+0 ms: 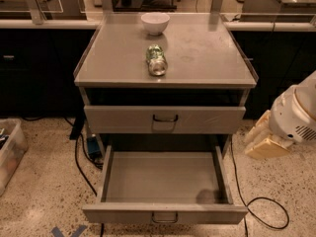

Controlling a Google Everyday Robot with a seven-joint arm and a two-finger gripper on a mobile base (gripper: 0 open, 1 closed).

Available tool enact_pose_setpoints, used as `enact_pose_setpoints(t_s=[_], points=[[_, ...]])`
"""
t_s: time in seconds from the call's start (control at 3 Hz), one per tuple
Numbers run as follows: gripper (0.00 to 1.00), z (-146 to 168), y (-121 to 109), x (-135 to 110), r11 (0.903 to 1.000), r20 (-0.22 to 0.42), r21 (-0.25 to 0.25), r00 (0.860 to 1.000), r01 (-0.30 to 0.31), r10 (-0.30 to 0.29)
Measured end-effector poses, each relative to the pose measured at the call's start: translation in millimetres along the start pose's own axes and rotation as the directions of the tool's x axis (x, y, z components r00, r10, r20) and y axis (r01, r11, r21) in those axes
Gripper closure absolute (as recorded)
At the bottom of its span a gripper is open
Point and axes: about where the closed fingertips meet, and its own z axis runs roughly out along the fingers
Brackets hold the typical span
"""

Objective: Close middle drawer

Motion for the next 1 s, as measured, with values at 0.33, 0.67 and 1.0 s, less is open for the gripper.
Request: enact_pose_setpoints(t_s=[0.33,0.67,1.0], points=[[0.88,0.0,0.0,0.0,1.0,0.0,0.0,1.0,0.0,0.0],[1.0,21.6,11.6,9.7,0.9988,-0.01,-0.005,0.999,-0.048,0.048],[1.0,82.4,43.2,19.7,0.9765,0.029,-0.042,0.977,-0.212,0.213]])
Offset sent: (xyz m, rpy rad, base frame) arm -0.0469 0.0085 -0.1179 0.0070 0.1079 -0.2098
